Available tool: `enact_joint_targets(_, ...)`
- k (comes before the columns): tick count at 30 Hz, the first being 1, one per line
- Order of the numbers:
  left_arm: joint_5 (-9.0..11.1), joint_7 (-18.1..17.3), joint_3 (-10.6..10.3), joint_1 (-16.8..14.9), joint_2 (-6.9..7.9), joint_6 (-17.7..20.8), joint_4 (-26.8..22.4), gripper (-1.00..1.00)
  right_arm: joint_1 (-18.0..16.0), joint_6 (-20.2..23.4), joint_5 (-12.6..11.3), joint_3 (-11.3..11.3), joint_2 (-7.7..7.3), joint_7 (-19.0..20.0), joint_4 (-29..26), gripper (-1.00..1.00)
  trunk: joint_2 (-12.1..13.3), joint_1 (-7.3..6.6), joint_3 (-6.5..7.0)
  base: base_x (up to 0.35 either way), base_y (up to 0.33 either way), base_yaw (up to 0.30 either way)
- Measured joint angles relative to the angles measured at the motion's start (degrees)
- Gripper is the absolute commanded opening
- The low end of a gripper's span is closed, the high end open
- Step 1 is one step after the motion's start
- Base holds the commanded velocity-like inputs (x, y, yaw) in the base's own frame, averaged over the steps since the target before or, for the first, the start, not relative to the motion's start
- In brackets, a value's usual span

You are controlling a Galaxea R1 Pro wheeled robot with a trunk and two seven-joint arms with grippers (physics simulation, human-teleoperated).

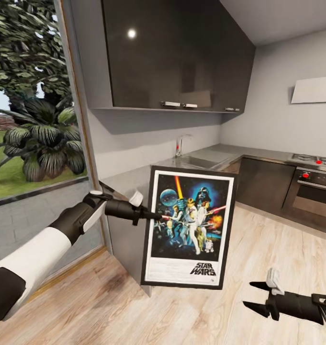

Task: Pick up the poster from the kitchen countertop and hang it on one of the wall nails in the kitchen.

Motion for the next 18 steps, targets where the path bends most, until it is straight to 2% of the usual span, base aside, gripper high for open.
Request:
enact_joint_targets(2,-0.04,-1.29,-0.62,-0.01,0.02,-0.4,0.0,-1.0,-1.58,1.79,0.02,-0.31,-0.78,2.07,-0.04,1.0,0.0,0.0,0.0,0.0,0.0,0.0)
enact_joint_targets(6,-0.08,-2.08,-1.08,0.56,0.04,-1.68,0.29,-1.0,-3.16,3.88,0.15,-0.45,-1.25,3.48,-0.14,1.0,0.0,0.0,0.0,0.0,0.0,0.0)
enact_joint_targets(10,-0.08,-2.17,-1.83,1.19,0.04,-2.04,0.59,-1.0,-3.36,4.5,0.21,-0.44,-1.3,4.3,-0.59,1.0,0.0,0.0,0.0,0.0,0.0,0.0)
enact_joint_targets(14,-0.08,-2.23,-4.36,1.69,0.04,-2.42,0.88,-1.0,-3.47,4.83,0.29,-0.43,-1.33,8.79,-2.02,1.0,0.0,0.0,0.0,0.0,0.0,0.0)
enact_joint_targets(18,-0.05,-2.24,-5.18,1.81,-0.01,-2.51,0.93,-1.0,-3.52,4.94,0.42,0.03,-1.3,10.55,-3.37,1.0,0.0,0.0,0.0,0.0,0.0,0.0)
